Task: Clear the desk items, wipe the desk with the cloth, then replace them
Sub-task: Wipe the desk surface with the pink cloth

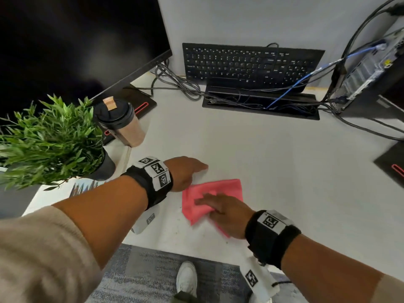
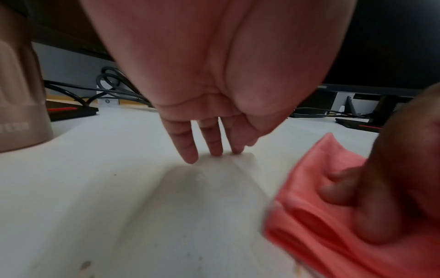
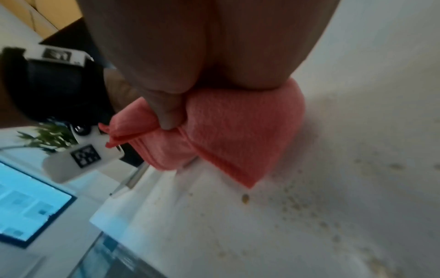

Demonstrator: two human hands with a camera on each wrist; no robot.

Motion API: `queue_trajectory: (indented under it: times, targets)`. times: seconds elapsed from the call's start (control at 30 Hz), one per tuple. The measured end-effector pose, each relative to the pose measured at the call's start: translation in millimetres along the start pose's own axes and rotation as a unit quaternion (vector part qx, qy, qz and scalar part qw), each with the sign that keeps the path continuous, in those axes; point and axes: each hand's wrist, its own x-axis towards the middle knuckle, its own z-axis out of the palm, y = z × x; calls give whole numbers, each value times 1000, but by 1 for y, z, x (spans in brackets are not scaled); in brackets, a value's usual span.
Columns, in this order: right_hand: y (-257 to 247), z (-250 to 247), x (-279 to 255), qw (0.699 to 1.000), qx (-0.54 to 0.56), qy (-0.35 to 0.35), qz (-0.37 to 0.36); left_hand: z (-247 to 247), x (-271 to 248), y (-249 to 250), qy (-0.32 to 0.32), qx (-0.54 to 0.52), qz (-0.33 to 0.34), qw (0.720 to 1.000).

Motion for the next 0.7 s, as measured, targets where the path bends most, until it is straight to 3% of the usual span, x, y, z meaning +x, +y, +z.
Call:
queue_trajectory:
  times: [0.1,0.17,0.3,0.4,0.47,0.57,0.7]
  targets:
    - [-3,-4,-11,992,119,-46,21,2,-5,-6,-12,-4,7,1000]
    - [-6,-24,-14,981,186,-17,47,-5,-6,-10,-11,-4,-5,1000]
    - [-7,-84,-9,953,257,154,46,-26,-2,-23,1,5,-45,999]
    - [-8,-105,15,943,220,239,66,-39,-1,-26,23,-2,-74,997]
    - [-12,-95,38,963,143,212,82,-41,-2,-26,28,-1,-82,996]
    - [-19,-55,63,989,34,119,86,-37,-5,-26,5,6,-62,998]
    - [-34,-13,59,997,5,73,-5,-29,-12,-25,-12,10,-30,999]
